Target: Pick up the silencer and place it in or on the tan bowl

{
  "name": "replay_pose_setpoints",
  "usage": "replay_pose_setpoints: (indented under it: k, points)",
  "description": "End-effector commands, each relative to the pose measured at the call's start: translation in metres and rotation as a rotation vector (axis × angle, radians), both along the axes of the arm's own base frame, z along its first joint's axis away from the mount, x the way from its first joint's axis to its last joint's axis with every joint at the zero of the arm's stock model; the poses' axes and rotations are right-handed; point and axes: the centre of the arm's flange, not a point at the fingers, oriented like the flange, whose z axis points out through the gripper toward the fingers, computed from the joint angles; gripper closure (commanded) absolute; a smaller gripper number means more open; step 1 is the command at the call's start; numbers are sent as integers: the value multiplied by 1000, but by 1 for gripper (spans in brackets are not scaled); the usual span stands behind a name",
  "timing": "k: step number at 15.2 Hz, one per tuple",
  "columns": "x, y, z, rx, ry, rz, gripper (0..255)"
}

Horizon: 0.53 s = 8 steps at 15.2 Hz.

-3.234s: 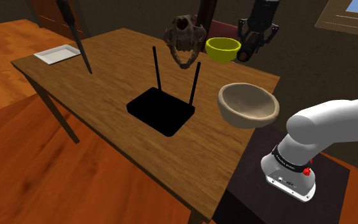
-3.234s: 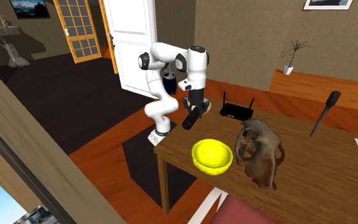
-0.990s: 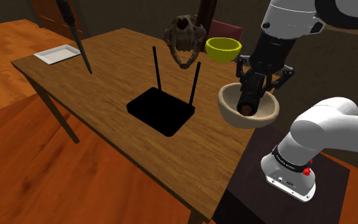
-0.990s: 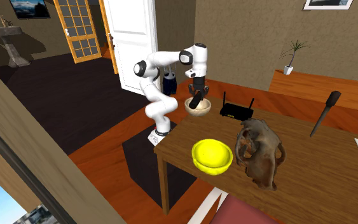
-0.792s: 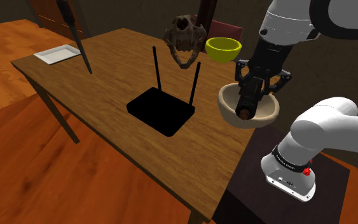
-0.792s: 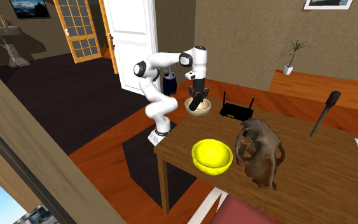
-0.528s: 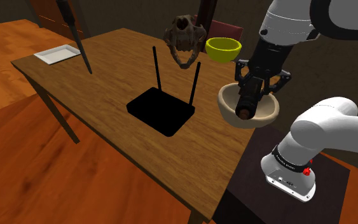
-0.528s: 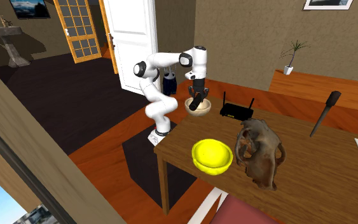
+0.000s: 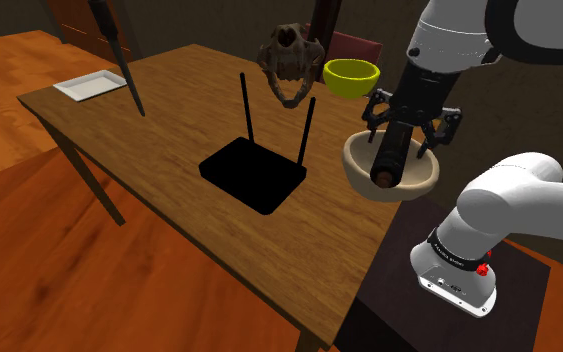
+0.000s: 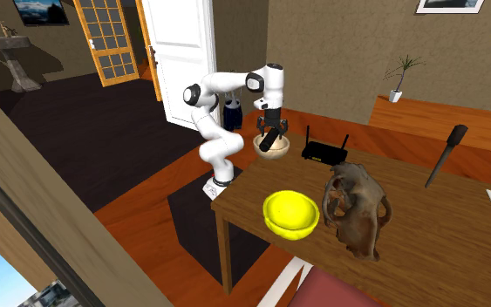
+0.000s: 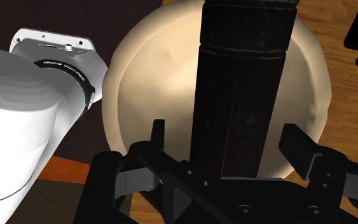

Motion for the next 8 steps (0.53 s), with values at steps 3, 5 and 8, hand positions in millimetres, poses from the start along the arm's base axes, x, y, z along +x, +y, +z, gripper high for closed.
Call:
replay_pose_setpoints:
  k: [3,5,8]
  points:
    - [-1,0,39,0,0,0,0]
    - [-2,0,50,0,0,0,0]
    - [-2,0,50,0,0,0,0]
